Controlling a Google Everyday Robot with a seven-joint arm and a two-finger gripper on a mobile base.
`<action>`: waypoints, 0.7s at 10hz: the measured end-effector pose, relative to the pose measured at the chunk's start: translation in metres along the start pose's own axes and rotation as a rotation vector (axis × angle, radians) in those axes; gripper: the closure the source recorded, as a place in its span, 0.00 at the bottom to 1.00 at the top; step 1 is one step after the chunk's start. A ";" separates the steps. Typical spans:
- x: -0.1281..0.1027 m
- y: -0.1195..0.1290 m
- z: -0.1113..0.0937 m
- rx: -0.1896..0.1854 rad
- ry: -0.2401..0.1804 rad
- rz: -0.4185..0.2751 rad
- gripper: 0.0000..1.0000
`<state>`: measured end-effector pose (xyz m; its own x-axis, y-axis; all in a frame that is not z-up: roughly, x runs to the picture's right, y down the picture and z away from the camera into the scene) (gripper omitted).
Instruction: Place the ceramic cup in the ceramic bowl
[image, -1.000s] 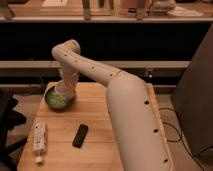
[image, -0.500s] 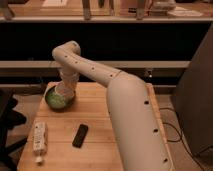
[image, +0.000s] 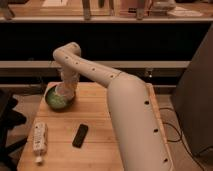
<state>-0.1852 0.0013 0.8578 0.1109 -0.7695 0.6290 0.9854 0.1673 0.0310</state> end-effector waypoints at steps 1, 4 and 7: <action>0.000 0.000 0.001 0.000 0.000 -0.001 0.86; 0.000 0.001 0.004 0.000 -0.001 -0.005 0.74; 0.000 0.004 0.008 0.001 -0.004 -0.009 0.53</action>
<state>-0.1828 0.0072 0.8641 0.1011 -0.7686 0.6317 0.9863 0.1605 0.0374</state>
